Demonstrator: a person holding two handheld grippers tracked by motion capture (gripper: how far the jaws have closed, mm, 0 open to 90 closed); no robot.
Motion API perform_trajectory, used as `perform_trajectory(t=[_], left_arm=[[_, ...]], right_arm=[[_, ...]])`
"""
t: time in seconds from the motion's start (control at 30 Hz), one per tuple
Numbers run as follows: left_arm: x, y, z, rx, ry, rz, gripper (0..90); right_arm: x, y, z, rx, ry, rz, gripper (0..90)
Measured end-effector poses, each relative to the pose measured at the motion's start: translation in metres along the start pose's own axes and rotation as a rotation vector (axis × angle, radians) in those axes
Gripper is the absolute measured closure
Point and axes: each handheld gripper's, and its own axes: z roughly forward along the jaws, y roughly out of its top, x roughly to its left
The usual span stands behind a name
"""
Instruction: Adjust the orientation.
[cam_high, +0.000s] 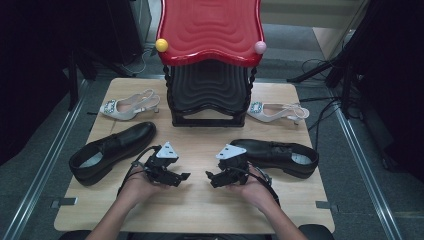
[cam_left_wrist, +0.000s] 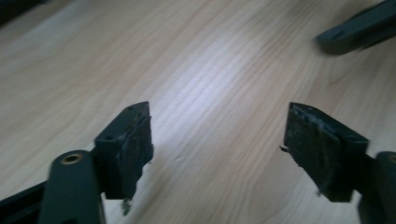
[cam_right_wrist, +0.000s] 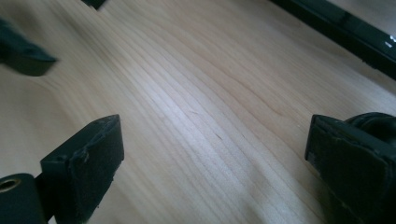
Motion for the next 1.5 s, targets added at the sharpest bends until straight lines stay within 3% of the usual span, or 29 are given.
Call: perform_trajectory(t=[0.07,0.1,0.23,0.3,0.37,0.5,0.73,0.83,0.93,1.13,1.27,1.5], left_arm=[[0.005,0.001,-0.002,0.051,-0.058,-0.038,35.7],[0.006,0.002,-0.002,0.086,-0.067,-0.046,40.5],[0.007,0.004,-0.006,0.072,-0.084,-0.032,41.5],[0.008,0.005,-0.008,0.054,-0.084,-0.024,37.8],[0.01,0.005,-0.008,0.044,-0.111,-0.033,32.2],[0.015,0.004,-0.009,0.045,-0.132,-0.059,29.9],[0.017,0.004,-0.012,0.026,-0.132,-0.053,28.1],[0.018,0.005,-0.012,0.028,-0.172,-0.078,25.9],[0.016,0.005,-0.013,0.021,-0.181,-0.081,26.2],[0.017,0.004,-0.017,0.025,-0.176,-0.079,29.5],[0.019,0.003,-0.021,0.025,-0.151,-0.074,31.4],[0.024,-0.002,-0.026,0.023,-0.145,-0.081,32.3]], right_arm=[[-0.004,0.0,-0.01,-0.032,0.044,0.015,3.7],[-0.008,-0.003,-0.018,-0.063,0.065,0.029,7.4],[-0.013,-0.007,-0.024,-0.079,0.091,0.041,12.5],[-0.017,-0.008,-0.027,-0.09,0.141,0.064,12.4],[-0.021,-0.008,-0.03,-0.106,0.197,0.086,12.8],[-0.021,-0.008,-0.031,-0.105,0.184,0.085,14.7],[-0.023,-0.008,-0.033,-0.118,0.189,0.11,14.5],[-0.023,-0.008,-0.033,-0.114,0.184,0.101,16.2],[-0.022,-0.006,-0.033,-0.11,0.193,0.087,22.1],[-0.021,-0.004,-0.034,-0.102,0.189,0.065,30.3],[-0.023,-0.004,-0.033,-0.091,0.195,0.076,34.7],[-0.024,-0.004,-0.032,-0.077,0.198,0.081,38.4]])
